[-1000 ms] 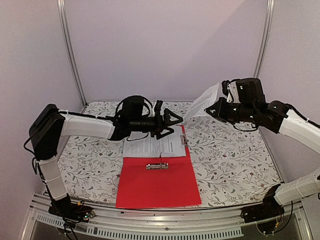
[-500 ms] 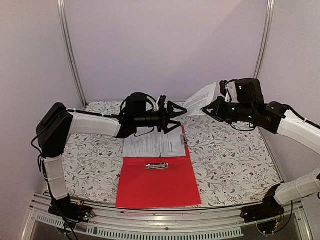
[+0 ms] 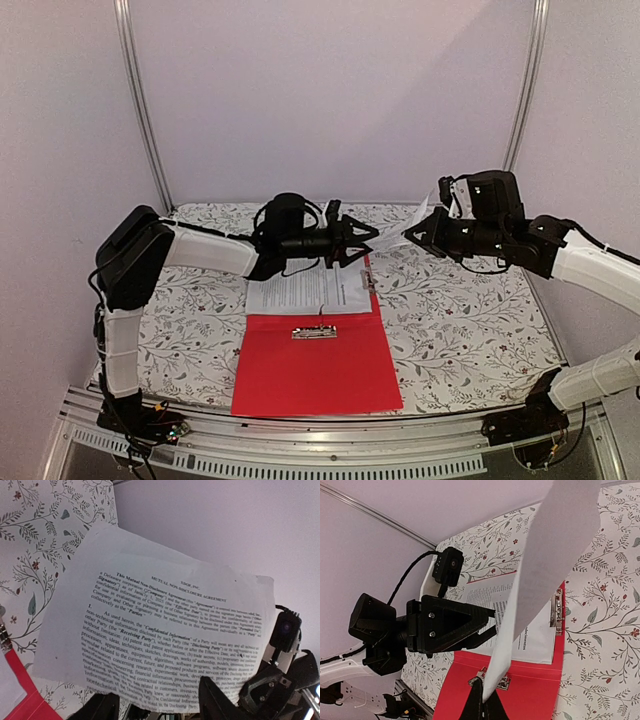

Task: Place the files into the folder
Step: Pass from the right arm to the left, then place the file in the folder with some files.

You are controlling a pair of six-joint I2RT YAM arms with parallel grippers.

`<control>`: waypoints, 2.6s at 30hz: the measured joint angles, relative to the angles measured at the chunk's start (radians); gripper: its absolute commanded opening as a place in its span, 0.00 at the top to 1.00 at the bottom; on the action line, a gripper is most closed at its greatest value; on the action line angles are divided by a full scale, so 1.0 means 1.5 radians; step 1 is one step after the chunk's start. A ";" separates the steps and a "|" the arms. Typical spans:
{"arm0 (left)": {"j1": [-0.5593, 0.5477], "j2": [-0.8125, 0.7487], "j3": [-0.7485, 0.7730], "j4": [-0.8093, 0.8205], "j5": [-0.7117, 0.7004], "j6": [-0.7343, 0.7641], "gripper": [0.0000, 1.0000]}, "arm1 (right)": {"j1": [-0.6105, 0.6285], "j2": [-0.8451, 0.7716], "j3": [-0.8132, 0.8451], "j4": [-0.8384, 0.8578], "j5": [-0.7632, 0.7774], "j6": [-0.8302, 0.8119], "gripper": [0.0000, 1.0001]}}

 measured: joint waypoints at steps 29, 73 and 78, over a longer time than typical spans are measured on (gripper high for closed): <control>0.019 0.025 0.030 0.041 0.027 -0.016 1.00 | 0.014 -0.001 -0.034 0.009 0.000 0.026 0.71; -0.160 -0.583 -0.306 -0.577 -0.019 0.364 1.00 | 0.023 -0.043 0.010 -0.209 0.130 -0.136 0.10; -0.121 -0.477 -0.331 -0.586 -0.029 0.359 1.00 | 0.023 -0.026 0.010 -0.199 0.121 -0.136 0.10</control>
